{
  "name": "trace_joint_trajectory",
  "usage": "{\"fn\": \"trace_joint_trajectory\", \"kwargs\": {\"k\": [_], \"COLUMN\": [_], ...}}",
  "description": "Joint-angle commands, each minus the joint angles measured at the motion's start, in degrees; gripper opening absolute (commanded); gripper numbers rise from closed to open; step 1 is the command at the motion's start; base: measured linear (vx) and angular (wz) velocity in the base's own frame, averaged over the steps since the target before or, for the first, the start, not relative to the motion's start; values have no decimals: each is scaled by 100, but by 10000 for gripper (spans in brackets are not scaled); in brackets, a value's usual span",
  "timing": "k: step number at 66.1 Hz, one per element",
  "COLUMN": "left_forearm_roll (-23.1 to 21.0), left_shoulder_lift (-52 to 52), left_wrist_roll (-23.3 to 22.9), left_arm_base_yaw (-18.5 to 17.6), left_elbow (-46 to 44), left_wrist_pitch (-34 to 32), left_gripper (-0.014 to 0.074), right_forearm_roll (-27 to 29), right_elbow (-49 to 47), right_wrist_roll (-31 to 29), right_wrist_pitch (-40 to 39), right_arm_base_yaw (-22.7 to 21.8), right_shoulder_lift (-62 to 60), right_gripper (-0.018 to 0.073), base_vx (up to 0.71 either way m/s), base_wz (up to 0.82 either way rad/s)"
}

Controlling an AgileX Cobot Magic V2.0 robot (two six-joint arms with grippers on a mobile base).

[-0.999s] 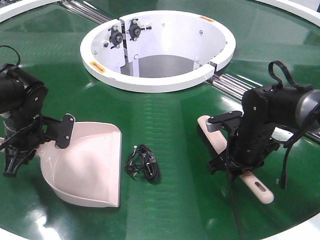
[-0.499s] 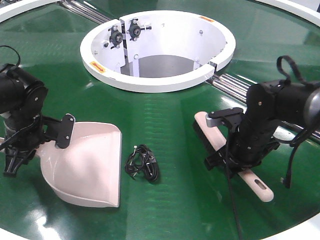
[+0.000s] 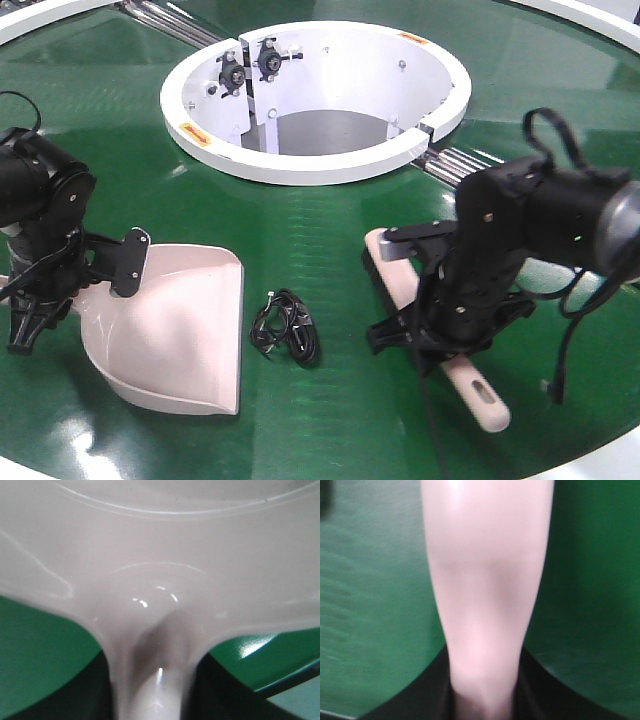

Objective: Clean and inspect green conveyor with broom and dustpan
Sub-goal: 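Sweep the black cable into the dustpan with the brush in the right gripper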

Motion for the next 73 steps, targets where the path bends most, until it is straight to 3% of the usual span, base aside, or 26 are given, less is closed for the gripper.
{"fn": "trace_joint_trajectory", "kwargs": {"k": [1, 23, 33, 55, 73], "left_forearm_roll": [65, 65, 65, 65, 65], "left_shoulder_lift": [-271, -271, -271, -271, -271], "left_wrist_roll": [201, 201, 201, 201, 201], "left_arm_base_yaw": [-81, -81, -81, -81, -81], "left_elbow": [-108, -108, -108, -108, -108], "left_wrist_pitch": [243, 243, 249, 244, 244], "left_gripper": [-6, -6, -6, -6, -6], "right_forearm_roll": [-109, -177, -13, 318, 1007], "right_elbow": [-330, -1478, -1799, -2829, -4235], "right_wrist_roll": [367, 898, 1116, 1087, 670], "right_wrist_pitch": [200, 1291, 1312, 1312, 1305], "right_arm_base_yaw": [194, 756, 977, 1642, 2088], "right_shoulder_lift": [-35, 800, 1128, 1857, 2429], "right_gripper": [-4, -4, -4, -4, -4], "base_vx": [0, 0, 0, 0, 0], "base_wz": [0, 0, 0, 0, 0]}}
